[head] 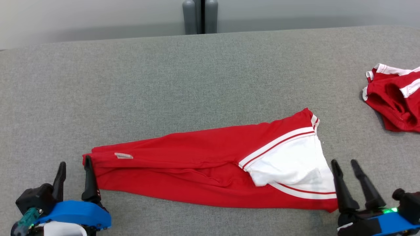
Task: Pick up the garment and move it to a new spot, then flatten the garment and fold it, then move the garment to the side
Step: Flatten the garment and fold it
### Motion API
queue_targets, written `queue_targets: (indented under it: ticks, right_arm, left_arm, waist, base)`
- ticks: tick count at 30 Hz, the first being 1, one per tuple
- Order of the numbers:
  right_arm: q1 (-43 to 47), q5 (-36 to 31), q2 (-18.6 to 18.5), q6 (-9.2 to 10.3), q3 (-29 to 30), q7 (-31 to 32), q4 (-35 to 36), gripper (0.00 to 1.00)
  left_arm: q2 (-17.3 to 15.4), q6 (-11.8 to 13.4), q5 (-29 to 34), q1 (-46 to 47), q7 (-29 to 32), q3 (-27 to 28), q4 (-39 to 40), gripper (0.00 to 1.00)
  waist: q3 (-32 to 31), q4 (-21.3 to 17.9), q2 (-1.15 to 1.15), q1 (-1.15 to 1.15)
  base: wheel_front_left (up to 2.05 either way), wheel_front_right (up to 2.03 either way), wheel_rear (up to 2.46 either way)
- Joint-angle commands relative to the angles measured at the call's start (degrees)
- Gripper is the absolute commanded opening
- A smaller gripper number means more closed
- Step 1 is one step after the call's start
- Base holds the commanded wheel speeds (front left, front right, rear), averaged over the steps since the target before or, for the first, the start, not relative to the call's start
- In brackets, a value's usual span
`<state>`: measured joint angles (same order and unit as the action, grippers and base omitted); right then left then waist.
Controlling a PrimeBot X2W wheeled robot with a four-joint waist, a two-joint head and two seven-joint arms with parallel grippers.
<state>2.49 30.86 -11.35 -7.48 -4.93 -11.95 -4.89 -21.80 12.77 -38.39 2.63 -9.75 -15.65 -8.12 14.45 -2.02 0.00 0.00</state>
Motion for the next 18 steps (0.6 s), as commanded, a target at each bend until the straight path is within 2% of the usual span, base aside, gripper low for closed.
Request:
queue_targets:
  ticks: [1,5,11,18]
  right_arm:
    - [0.5,-1.1,0.2,-0.03,0.7,-0.5,0.8,1.00]
    - [0.2,-6.7,1.9,-0.03,4.5,-1.3,5.9,1.00]
    - [-0.6,-13.3,3.5,-0.03,7.9,1.2,12.0,1.00]
    - [0.7,-14.9,4.5,-0.03,8.8,3.9,13.5,1.00]
  left_arm:
    - [0.0,0.4,0.8,-0.1,-0.9,0.0,0.6,1.00]
    - [0.6,2.5,6.4,0.4,-4.4,-0.7,4.3,1.00]
    - [0.9,4.5,13.7,0.6,-5.3,-1.9,8.6,1.00]
    - [0.6,4.9,16.0,-1.1,-5.3,-4.2,9.7,1.00]
  waist:
    - [-0.1,0.0,0.00,0.00]
    - [-0.4,0.3,0.00,0.00]
    - [-1.8,0.2,0.00,0.00]
    - [-2.9,0.6,0.00,0.00]
  base:
    - [0.00,0.00,0.00]
    - [0.00,0.00,0.00]
    - [0.00,0.00,0.00]
    - [0.00,0.00,0.00]
